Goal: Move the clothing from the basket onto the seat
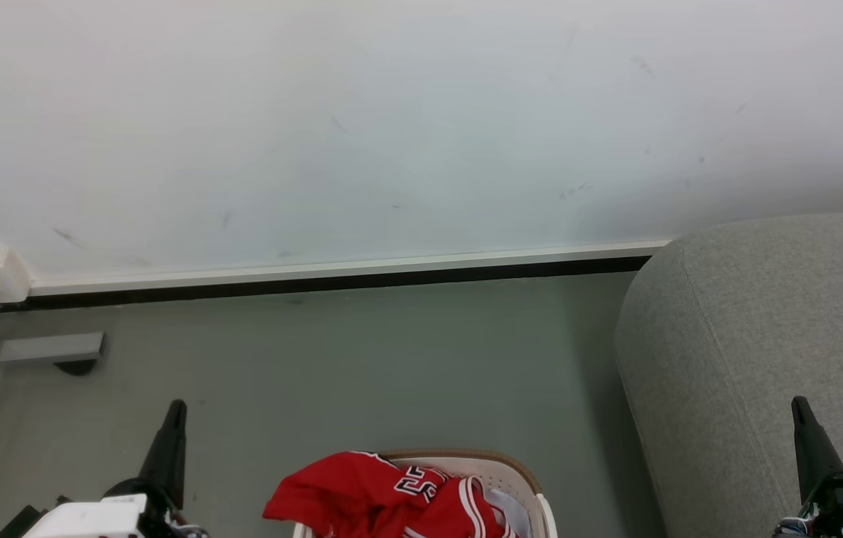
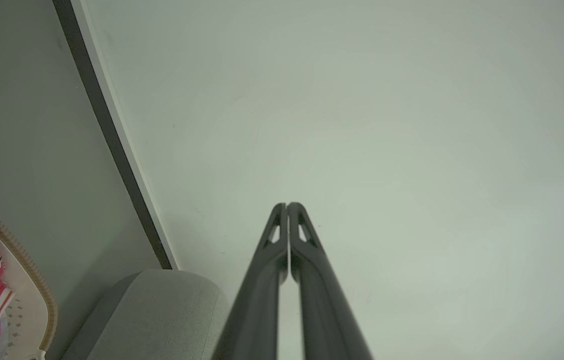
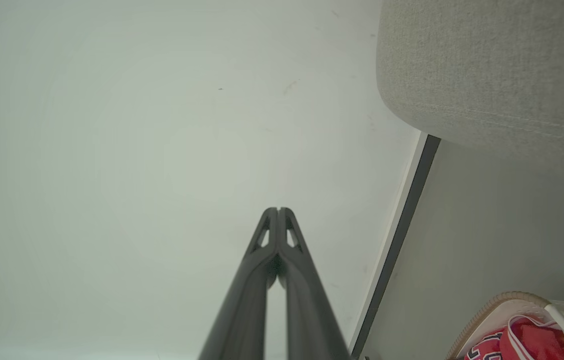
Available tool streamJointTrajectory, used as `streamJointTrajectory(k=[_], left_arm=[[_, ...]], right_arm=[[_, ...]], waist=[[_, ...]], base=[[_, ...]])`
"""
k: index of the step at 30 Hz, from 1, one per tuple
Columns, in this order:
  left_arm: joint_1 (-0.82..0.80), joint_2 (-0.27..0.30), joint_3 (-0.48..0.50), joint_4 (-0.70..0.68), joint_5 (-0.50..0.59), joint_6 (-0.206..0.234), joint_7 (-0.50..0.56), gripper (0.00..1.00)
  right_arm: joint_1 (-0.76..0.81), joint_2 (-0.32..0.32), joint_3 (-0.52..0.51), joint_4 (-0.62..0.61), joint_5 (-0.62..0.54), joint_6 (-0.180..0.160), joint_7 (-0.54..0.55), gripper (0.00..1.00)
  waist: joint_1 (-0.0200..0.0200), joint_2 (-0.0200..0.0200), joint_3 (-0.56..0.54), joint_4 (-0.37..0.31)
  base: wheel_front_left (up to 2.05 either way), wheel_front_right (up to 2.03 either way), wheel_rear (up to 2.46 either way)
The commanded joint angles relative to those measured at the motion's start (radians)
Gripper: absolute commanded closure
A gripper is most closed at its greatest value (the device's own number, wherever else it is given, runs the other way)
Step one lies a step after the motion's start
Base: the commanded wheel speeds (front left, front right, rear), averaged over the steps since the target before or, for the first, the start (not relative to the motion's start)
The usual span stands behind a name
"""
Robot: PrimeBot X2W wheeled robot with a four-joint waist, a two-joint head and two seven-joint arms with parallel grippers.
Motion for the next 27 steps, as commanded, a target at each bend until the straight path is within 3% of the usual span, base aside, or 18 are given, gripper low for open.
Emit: streamJointTrajectory(k=[1, 11, 12, 20, 27], left_arm=[[-0.01, 0.003, 0.001, -0.003, -0.014, -0.005, 0.003, 1.0], [-0.01, 0.003, 0.001, -0.003, -0.014, -0.005, 0.003, 1.0], [0.001, -0.001, 0.0, 0.002, 0.001, 0.0, -0.001, 0.0], [0.019, -0.004, -0.019, 0.011, 0.025, 0.002, -0.033, 0.0], [0.022, -0.003, -0.021, 0.002, 0.122, 0.001, -0.067, 0.0]], right_arm=[[-0.012, -0.006, -0.003, -0.005, 0.001, -0.003, 0.002, 1.0], [-0.012, -0.006, -0.003, -0.005, 0.001, -0.003, 0.002, 1.0], [0.001, 0.001, 0.0, 0.002, 0.0, 0.0, -0.001, 0.0], [0.019, 0.006, 0.02, 0.009, -0.042, 0.0, -0.033, 0.0], [0.026, 0.004, 0.04, -0.017, -0.179, 0.0, -0.067, 0.0]], waist=[[0.0, 0.0, 0.0, 0.0], [0.0, 0.0, 0.0, 0.0], [0.0, 0.0, 0.0, 0.0], [0.0, 0.0, 0.001, 0.001], [0.0, 0.0, 0.003, 0.004]], base=[[0.0, 0.0, 0.0], [0.0, 0.0, 0.0], [0.0, 0.0, 0.0], [0.0, 0.0, 0.0], [0.0, 0.0, 0.0]])
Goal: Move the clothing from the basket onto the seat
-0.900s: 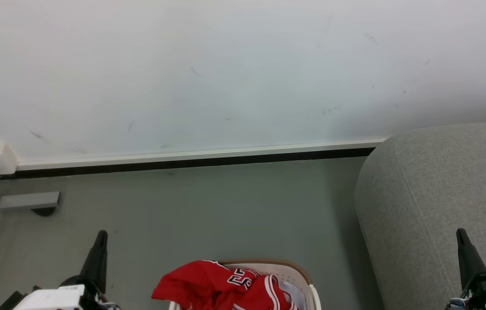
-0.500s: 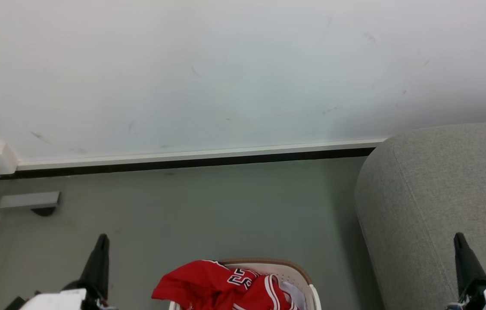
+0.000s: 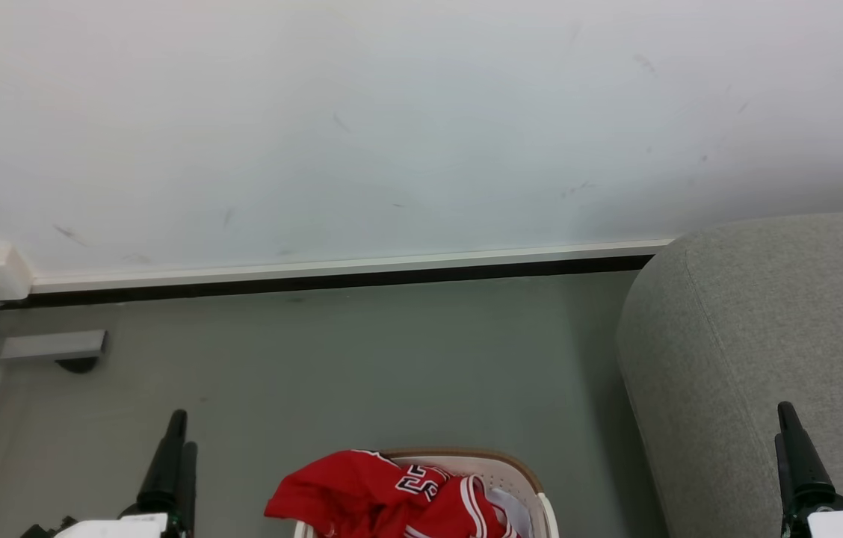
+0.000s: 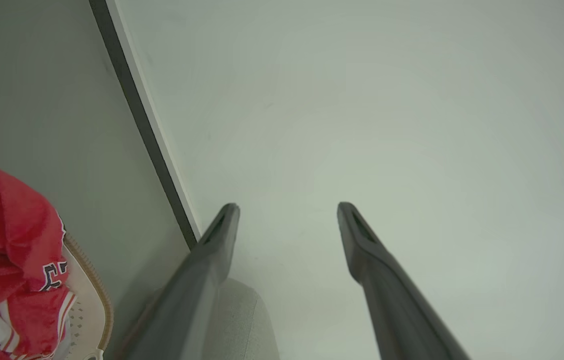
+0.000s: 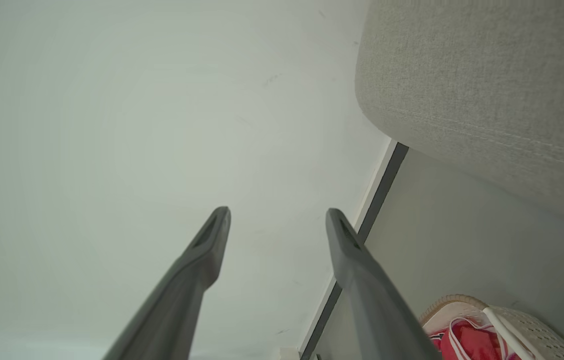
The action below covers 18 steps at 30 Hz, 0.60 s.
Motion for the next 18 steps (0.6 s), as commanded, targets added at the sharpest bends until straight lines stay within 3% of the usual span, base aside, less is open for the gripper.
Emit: streamJointTrajectory(k=[1, 18], left_arm=[[-0.01, 0.006, 0.0, -0.024, 0.055, -0.002, -0.013, 0.0], [0.013, 0.015, -0.046, -0.058, 0.471, -0.002, -0.084, 0.0]], right_arm=[[-0.009, -0.01, 0.007, -0.03, -0.06, 0.0, -0.016, 0.0], [0.006, -0.02, 0.062, -0.051, -0.537, -0.001, -0.087, 0.0]], waist=[[0.0, 0.0, 0.0, 0.001], [0.0, 0.0, -0.002, 0.007]], base=[[0.0, 0.0, 0.0], [0.0, 0.0, 0.0]])
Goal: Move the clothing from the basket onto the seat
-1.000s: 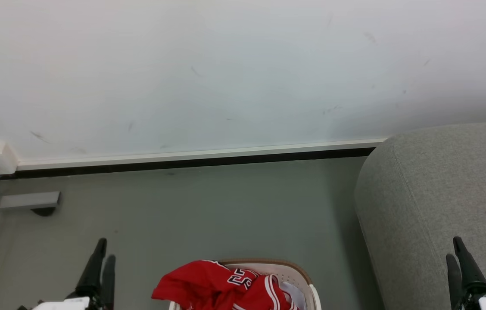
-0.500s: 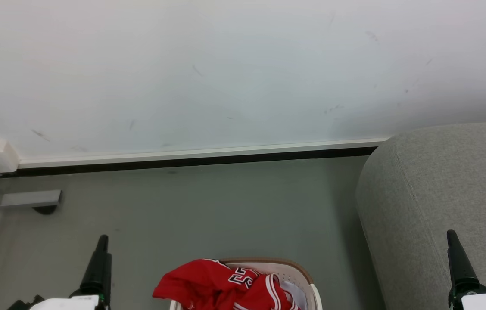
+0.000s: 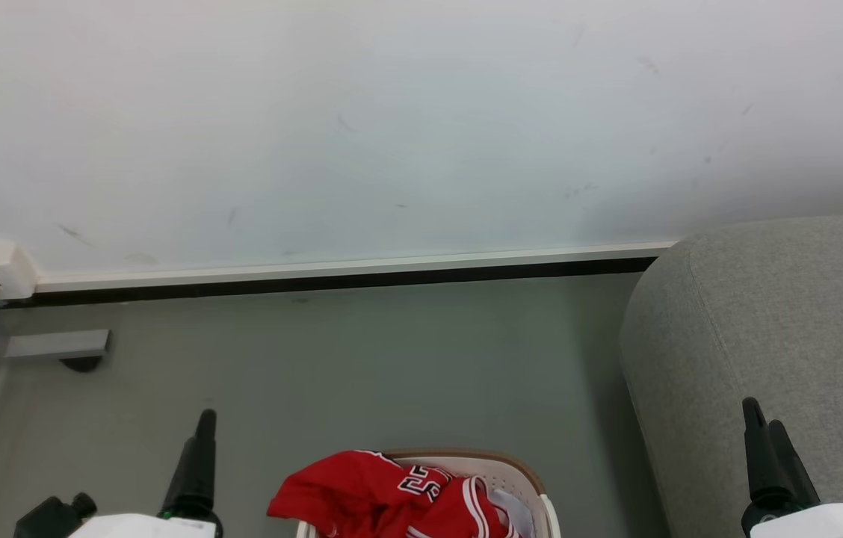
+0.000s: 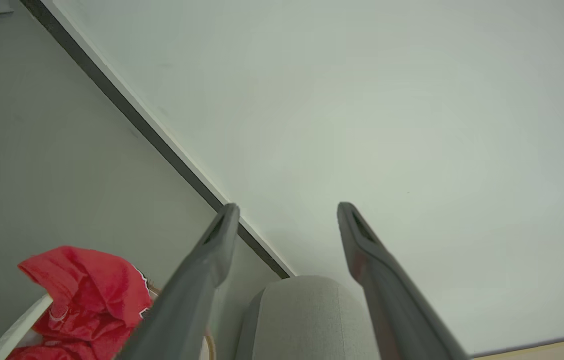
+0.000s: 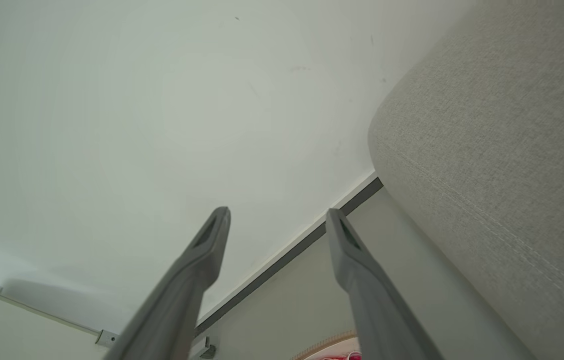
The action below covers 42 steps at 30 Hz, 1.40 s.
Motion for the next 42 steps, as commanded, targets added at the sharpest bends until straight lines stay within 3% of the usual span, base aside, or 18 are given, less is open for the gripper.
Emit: streamJointTrajectory(k=[1, 20, 42], left_arm=[[-0.005, 0.013, -0.012, -0.015, 0.071, -0.002, -0.013, 0.0], [0.018, 0.032, -0.05, -0.047, 0.383, 0.001, -0.078, 0.0], [0.036, 0.052, -0.075, -0.065, 0.629, 0.003, -0.138, 0.0]], right_arm=[[-0.004, -0.013, 0.002, -0.005, -0.068, -0.001, -0.013, 0.0], [-0.003, -0.011, 0.02, 0.039, -0.379, -0.001, -0.078, 0.0], [0.005, -0.012, 0.044, 0.045, -0.642, -0.001, -0.138, 0.0]], waist=[[0.0, -0.0001, -0.001, 0.001], [0.0, -0.0001, -0.003, 0.005], [0.0, -0.0001, -0.001, 0.011]], base=[[0.0, 0.0, 0.0], [0.0, 0.0, 0.0], [0.0, 0.0, 0.0]])
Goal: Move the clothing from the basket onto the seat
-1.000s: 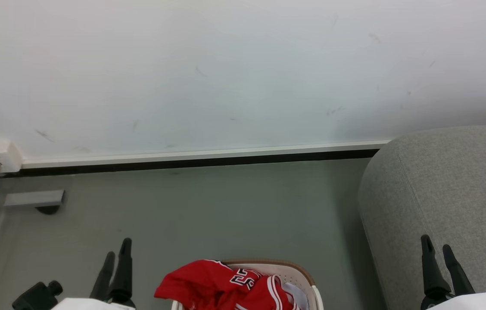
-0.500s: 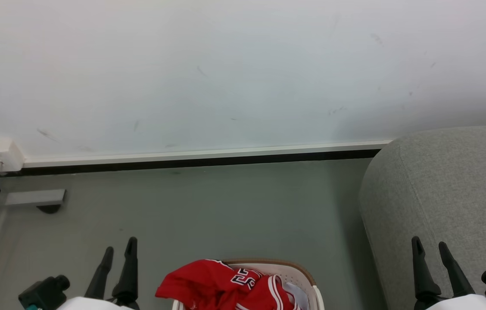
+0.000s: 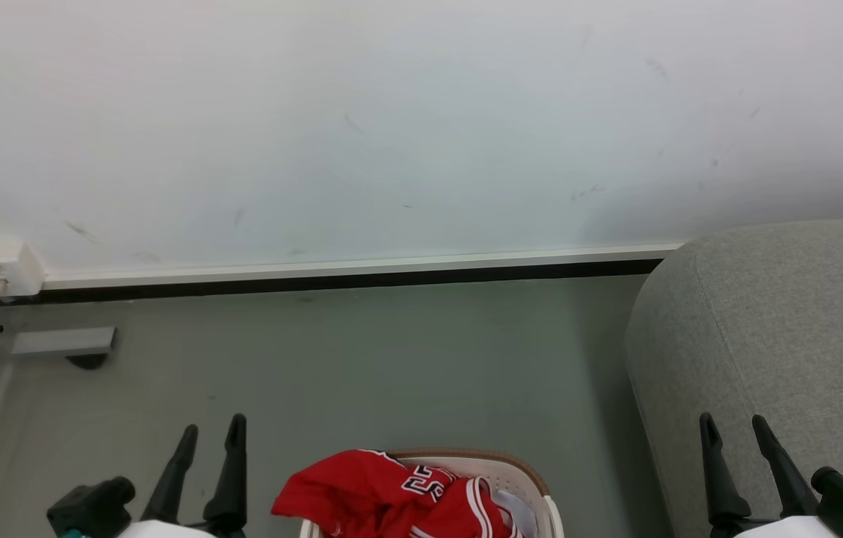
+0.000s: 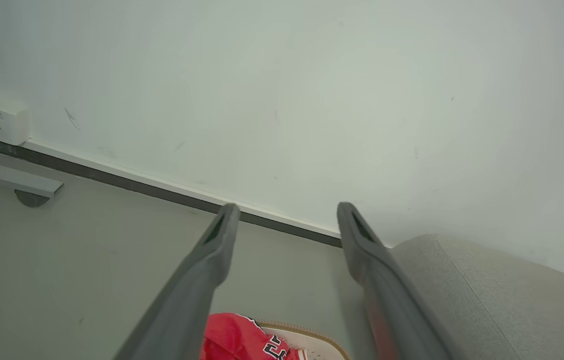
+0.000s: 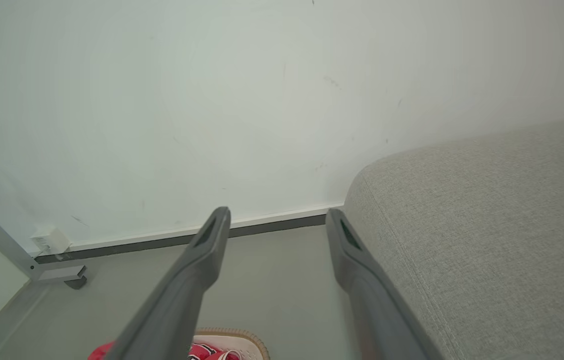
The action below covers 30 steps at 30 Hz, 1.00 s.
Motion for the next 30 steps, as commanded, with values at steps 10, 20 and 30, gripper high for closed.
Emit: streamJointTrajectory(k=[10, 20, 30], left_arm=[[0.011, 0.019, -0.012, -0.006, 0.12, -0.002, -0.033, 0.0], [0.02, 0.02, -0.011, 0.0, 0.198, -0.004, -0.055, 0.0], [0.021, 0.017, -0.012, 0.012, 0.244, -0.007, -0.076, 0.0]], right_arm=[[0.008, -0.011, -0.018, 0.0, -0.04, -0.001, -0.033, 0.0], [0.011, -0.012, -0.037, 0.022, -0.076, -0.002, -0.057, 0.0], [0.016, -0.012, -0.035, 0.052, -0.111, -0.002, -0.077, 0.0]], waist=[[0.0, 0.0, 0.002, -0.003], [0.0, 0.0, 0.003, 0.001], [0.0, 0.0, 0.006, 0.003]], base=[[0.0, 0.0, 0.0], [0.0, 0.0, 0.0], [0.0, 0.0, 0.0]])
